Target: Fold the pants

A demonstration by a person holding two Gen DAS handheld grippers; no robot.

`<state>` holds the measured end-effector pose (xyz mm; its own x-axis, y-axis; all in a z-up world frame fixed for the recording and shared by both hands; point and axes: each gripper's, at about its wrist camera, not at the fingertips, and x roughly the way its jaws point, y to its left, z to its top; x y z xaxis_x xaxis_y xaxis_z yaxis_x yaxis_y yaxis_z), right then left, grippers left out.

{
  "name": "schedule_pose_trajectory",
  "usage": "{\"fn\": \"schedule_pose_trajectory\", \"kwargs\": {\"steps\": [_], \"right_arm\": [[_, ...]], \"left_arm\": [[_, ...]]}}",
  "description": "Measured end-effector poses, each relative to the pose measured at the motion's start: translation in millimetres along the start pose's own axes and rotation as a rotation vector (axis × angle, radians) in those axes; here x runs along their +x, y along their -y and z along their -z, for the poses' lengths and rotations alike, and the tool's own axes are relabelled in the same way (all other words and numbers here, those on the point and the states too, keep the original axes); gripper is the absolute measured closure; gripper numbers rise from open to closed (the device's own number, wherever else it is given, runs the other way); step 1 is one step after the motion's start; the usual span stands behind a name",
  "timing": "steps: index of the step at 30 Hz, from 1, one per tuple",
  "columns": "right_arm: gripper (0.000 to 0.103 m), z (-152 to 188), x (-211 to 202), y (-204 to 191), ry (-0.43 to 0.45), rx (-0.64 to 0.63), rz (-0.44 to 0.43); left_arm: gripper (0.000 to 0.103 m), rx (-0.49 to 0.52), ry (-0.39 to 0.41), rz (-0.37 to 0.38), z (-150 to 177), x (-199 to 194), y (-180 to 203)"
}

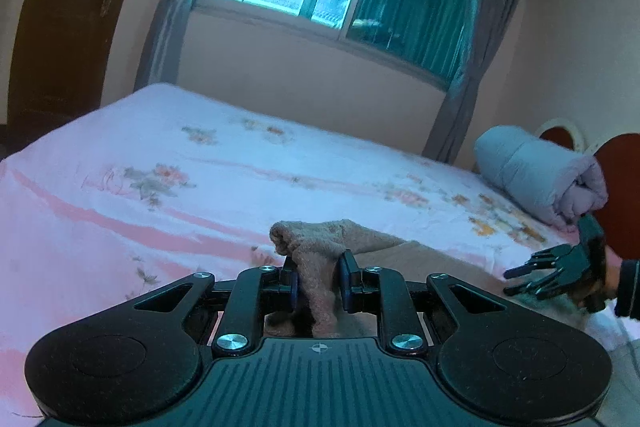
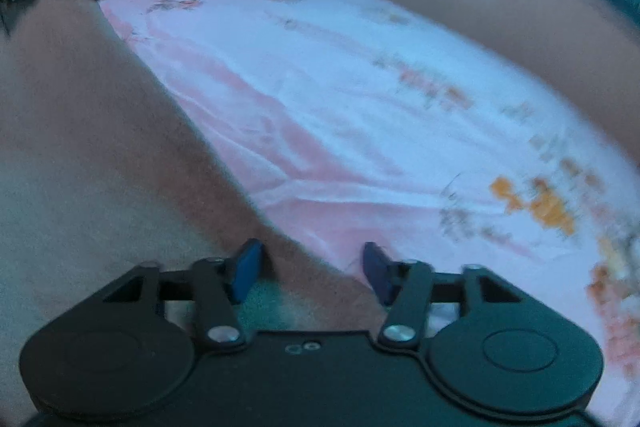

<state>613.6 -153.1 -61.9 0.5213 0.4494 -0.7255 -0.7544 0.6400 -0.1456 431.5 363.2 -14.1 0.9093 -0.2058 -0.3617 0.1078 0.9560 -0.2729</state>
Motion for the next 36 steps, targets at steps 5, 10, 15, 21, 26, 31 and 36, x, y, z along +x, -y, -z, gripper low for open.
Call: {"fn": "schedule_pose_trajectory", "kwargs": {"steps": [5, 10, 15, 21, 26, 31, 36], "right_arm": [[0.103, -9, -10, -4, -0.040, 0.017, -0.014], [0.103, -18, -66, -16, 0.056, 0.030, 0.064], [0.103, -9, -146, -51, 0.118, -0.057, 0.115], [0.103, 25, -214, -127, 0.104, -0.120, 0.122], [0.103, 77, -218, -202, 0.042, -0.159, 0.138], [0.069, 128, -204, -250, 0.070, -0.124, 0.296], [0.064, 143, -241, -229, 0.213, 0.358, 0.304]], "left_arm": [[0.084, -0.017, -0.055, -0.030, 4, 21, -10], [0.084, 0.012, -0.013, 0.019, -6, 18, -8], [0.084, 0.013, 0.021, 0.109, -7, -8, -15], [0.084, 0.007, 0.028, 0.217, 9, -55, -27], [0.084, 0.017, 0.003, 0.208, 43, -106, -29], [0.026, -0.027, -0.118, -0.016, 99, -151, -34], [0.026, -0.209, -0.141, -0.156, 130, -205, -39]]}}
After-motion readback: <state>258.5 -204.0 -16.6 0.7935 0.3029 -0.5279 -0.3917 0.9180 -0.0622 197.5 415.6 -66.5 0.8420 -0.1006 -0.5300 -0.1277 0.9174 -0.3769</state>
